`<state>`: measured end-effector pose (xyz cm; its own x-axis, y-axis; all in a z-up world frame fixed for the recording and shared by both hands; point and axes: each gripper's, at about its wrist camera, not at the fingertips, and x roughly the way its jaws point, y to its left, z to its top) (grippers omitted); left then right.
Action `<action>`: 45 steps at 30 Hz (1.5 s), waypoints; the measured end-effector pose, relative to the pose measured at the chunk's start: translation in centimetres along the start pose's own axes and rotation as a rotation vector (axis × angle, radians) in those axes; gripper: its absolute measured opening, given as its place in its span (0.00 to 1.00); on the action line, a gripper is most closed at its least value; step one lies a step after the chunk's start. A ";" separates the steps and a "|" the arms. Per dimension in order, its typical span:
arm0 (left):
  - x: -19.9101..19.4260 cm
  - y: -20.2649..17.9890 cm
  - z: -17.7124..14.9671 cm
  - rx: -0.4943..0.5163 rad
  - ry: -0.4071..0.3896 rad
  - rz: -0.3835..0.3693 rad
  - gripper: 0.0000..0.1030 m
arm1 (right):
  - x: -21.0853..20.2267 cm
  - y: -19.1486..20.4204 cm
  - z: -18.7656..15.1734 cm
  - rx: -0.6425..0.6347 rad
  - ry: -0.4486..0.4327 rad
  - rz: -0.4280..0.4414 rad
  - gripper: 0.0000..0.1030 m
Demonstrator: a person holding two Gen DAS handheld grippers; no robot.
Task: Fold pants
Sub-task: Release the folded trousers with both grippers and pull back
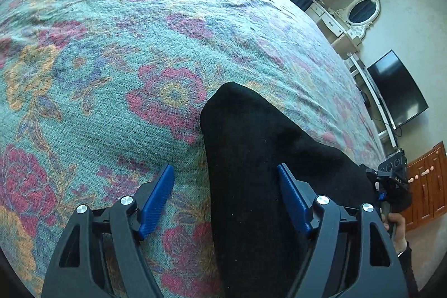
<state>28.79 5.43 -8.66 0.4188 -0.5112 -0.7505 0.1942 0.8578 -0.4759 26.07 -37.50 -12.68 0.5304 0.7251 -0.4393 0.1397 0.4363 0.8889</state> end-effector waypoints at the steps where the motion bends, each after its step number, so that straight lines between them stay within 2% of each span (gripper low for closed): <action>1: 0.2 -0.3 -0.3 0.030 -0.010 0.020 0.72 | -0.1 -0.5 0.1 0.011 -0.011 0.021 0.15; 3: 0.2 0.0 -0.8 0.060 -0.042 0.025 0.73 | -0.4 -1.0 0.2 0.031 -0.025 0.053 0.14; 5: -0.2 0.5 -1.0 0.038 -0.071 -0.008 0.73 | -0.4 -0.5 0.1 0.011 -0.030 0.049 0.15; 8: -1.1 1.3 -1.0 -0.009 -0.096 -0.054 0.73 | -1.4 -0.7 -0.3 0.032 -0.060 0.081 0.22; 10: -1.8 1.5 -1.3 -0.030 -0.103 -0.055 0.73 | -2.5 -0.9 -0.8 0.060 -0.087 0.095 0.28; 14: -3.6 1.2 -2.6 -0.032 -0.131 -0.002 0.79 | -5.0 -1.3 -2.7 0.086 -0.135 0.097 0.40; 16: -4.5 1.1 -3.6 -0.045 -0.150 0.023 0.83 | -6.2 -1.2 -4.1 0.091 -0.164 0.111 0.52; 18: -5.3 1.1 -4.7 -0.067 -0.161 0.042 0.84 | -7.3 -1.1 -5.6 0.090 -0.183 0.126 0.61; 23: -7.1 1.2 -7.8 -0.124 -0.166 0.110 0.85 | -8.9 -0.2 -9.9 0.051 -0.237 0.094 0.75; 26: -8.1 1.0 -9.4 -0.149 -0.163 0.140 0.85 | -9.1 1.2 -12.2 -0.026 -0.243 0.015 0.83; 31: -9.2 0.1 -11.2 -0.145 -0.162 0.196 0.86 | -7.3 4.3 -15.7 -0.178 -0.241 -0.249 0.97; 36: -9.1 -0.1 -13.2 -0.125 -0.209 0.235 0.91 | -4.8 6.1 -18.8 -0.322 -0.332 -0.459 0.98; 40: -8.8 0.7 -13.4 -0.145 -0.218 0.210 0.92 | -4.1 6.7 -20.1 -0.337 -0.371 -0.500 0.98; 45: -9.3 0.1 -13.2 -0.158 -0.193 0.240 0.92 | -4.6 7.0 -21.0 -0.317 -0.345 -0.537 0.98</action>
<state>13.22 9.59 -7.77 0.5991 -0.2637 -0.7560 -0.0631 0.9257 -0.3729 7.05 -26.62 -7.18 0.6984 0.1796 -0.6928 0.2332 0.8580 0.4576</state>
